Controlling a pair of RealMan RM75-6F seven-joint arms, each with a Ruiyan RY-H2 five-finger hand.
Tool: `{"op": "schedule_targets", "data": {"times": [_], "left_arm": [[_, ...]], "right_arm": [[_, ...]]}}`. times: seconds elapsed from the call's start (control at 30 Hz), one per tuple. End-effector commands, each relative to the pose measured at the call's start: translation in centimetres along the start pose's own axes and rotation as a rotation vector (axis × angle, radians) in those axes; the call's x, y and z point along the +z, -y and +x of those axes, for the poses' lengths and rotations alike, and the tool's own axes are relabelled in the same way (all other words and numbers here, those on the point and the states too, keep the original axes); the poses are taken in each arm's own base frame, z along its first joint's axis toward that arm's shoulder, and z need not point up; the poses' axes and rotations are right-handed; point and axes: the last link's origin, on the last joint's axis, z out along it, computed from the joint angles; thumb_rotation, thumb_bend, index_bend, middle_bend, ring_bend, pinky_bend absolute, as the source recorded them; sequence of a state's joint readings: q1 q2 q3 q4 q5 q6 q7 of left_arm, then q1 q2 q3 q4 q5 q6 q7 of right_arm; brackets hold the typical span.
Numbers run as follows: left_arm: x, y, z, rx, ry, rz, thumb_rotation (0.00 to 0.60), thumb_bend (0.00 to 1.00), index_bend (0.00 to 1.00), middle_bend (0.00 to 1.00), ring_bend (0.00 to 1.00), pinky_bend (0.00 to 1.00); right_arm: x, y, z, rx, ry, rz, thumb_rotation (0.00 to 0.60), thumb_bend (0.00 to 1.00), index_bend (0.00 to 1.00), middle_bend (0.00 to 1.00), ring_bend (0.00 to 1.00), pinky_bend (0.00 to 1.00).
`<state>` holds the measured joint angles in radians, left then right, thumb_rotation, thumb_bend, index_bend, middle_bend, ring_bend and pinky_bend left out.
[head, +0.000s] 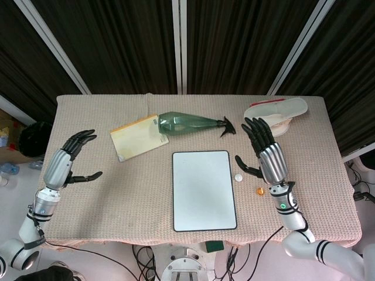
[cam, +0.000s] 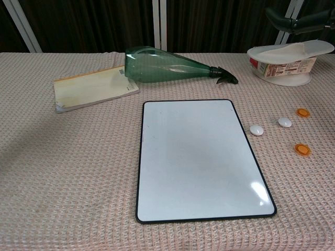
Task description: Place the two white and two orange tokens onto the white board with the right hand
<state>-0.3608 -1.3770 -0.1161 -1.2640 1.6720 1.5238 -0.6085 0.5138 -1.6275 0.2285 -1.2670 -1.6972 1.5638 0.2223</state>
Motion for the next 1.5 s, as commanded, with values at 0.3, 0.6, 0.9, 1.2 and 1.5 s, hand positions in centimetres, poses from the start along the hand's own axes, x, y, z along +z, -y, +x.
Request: {"op": "schedule_targets", "data": {"times": [0.3, 0.6, 0.9, 1.2, 1.5], "left_arm": [[-0.3, -0.4, 0.1, 0.029, 0.007, 0.000, 0.600, 0.10, 0.14, 0.11, 0.10, 0.15], [-1.4, 0.2, 0.4, 0.150, 0.066, 0.059, 0.600, 0.10, 0.18, 0.11, 0.10, 0.15], [-4.1, 1.4, 1.2, 0.301, 0.095, 0.195, 0.600, 0.10, 0.17, 0.11, 0.10, 0.15], [-6.1, 2.5, 1.8, 0.331, 0.074, 0.255, 0.600, 0.10, 0.16, 0.11, 0.09, 0.15], [-6.5, 3.2, 2.0, 0.333, 0.073, 0.275, 0.600, 0.10, 0.16, 0.11, 0.09, 0.15]], "right_arm": [[-0.7, -0.1, 0.1, -0.024, 0.039, -0.014, 0.600, 0.34, 0.00, 0.00, 0.00, 0.00], [-2.7, -1.9, -0.3, -0.223, 0.287, -0.108, 0.600, 0.33, 0.21, 0.04, 0.00, 0.00], [-5.8, -4.5, -2.8, -0.407, 0.677, -0.262, 0.600, 0.22, 0.20, 0.00, 0.00, 0.00], [-7.1, -4.3, -5.4, -0.420, 0.752, -0.284, 0.600, 0.24, 0.25, 0.00, 0.00, 0.00], [-6.6, -4.0, -7.1, -0.420, 0.727, -0.273, 0.600, 0.30, 0.33, 0.00, 0.00, 0.00]]}}
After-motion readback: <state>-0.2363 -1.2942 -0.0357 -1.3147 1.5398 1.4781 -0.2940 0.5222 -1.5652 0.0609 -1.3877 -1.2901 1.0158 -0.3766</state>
